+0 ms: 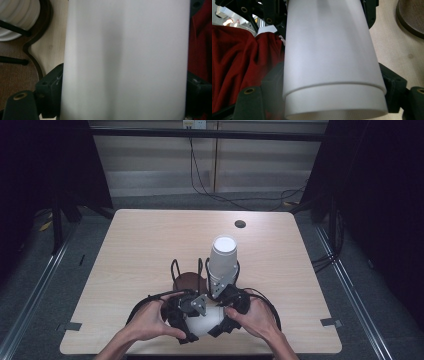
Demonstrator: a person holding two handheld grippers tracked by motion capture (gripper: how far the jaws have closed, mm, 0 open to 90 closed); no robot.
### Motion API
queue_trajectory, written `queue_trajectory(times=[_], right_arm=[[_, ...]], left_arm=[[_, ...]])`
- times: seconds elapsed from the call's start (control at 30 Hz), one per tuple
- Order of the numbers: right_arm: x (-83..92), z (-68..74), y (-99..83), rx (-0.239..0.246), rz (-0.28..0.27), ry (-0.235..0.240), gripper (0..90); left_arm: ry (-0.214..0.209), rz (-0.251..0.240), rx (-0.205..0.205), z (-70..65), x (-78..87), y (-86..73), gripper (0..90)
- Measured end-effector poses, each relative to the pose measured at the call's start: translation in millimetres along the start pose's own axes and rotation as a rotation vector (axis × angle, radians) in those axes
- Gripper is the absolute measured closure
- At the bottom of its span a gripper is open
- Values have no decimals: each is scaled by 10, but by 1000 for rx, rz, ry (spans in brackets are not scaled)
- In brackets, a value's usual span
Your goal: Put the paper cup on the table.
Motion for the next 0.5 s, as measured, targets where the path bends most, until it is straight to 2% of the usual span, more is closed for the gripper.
queue_trajectory(times=[0.03,0.17,0.27,0.33,0.4,0.5], right_arm=[[6,2,-2,0,-1,2,238],[14,12,5,5,-13,-4,239],[17,9,8,-6,-23,-3,240],[19,10,10,-8,-25,-1,240],[16,16,16,-12,-26,-2,240],[9,17,18,-14,-25,-13,241]], left_arm=[[1,-12,12,-10,-3,1,124],[6,-7,12,-2,12,-4,117],[-8,-31,32,4,17,-23,116],[-7,-38,19,13,26,-35,117],[6,-50,6,2,25,-45,117],[30,-60,13,14,-1,-56,115]])
Point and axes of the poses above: each handheld gripper's, and its own axes: x roughly backward along the jaws, y roughly out of its top, z roughly to its left, the point moved 2 cm from there along -x, roughly forward along the jaws, and after that the axes turned 7 degrees about z, right-handed, at the moved point
